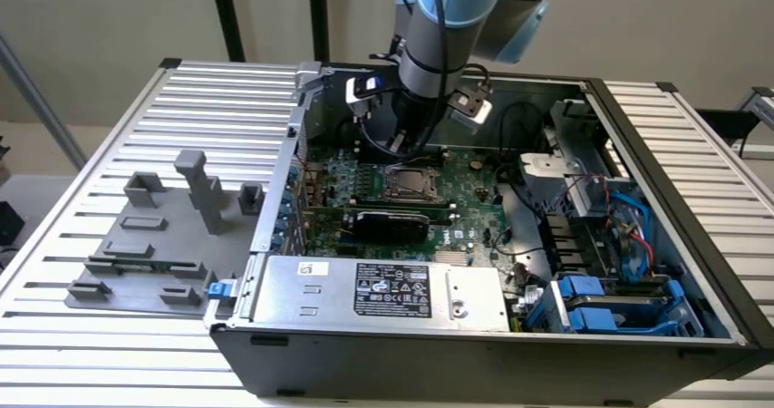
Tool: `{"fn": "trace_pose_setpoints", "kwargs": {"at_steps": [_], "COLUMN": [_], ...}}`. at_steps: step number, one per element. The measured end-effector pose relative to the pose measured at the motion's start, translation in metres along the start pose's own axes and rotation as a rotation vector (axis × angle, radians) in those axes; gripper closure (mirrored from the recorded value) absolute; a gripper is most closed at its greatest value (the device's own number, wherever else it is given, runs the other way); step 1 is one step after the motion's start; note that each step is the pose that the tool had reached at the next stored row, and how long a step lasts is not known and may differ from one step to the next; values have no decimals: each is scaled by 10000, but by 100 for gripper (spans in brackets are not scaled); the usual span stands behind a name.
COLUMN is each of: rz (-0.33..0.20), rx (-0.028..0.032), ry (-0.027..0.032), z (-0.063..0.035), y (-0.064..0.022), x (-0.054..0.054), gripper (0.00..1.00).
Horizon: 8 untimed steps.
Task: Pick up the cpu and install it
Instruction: 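Install the first cpu locking lever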
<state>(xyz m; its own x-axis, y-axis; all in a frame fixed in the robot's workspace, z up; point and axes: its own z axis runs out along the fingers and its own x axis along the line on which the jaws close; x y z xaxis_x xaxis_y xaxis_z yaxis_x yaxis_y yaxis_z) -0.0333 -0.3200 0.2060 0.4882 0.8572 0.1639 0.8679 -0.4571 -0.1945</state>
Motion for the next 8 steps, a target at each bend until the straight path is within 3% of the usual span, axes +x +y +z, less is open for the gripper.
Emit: {"fn": "trace_pose_setpoints", "kwargs": {"at_steps": [8], "rz": [-2], "rx": [1], "ry": [1], "z": [5], "y": [-14], "x": [22], "gripper": [89]}}
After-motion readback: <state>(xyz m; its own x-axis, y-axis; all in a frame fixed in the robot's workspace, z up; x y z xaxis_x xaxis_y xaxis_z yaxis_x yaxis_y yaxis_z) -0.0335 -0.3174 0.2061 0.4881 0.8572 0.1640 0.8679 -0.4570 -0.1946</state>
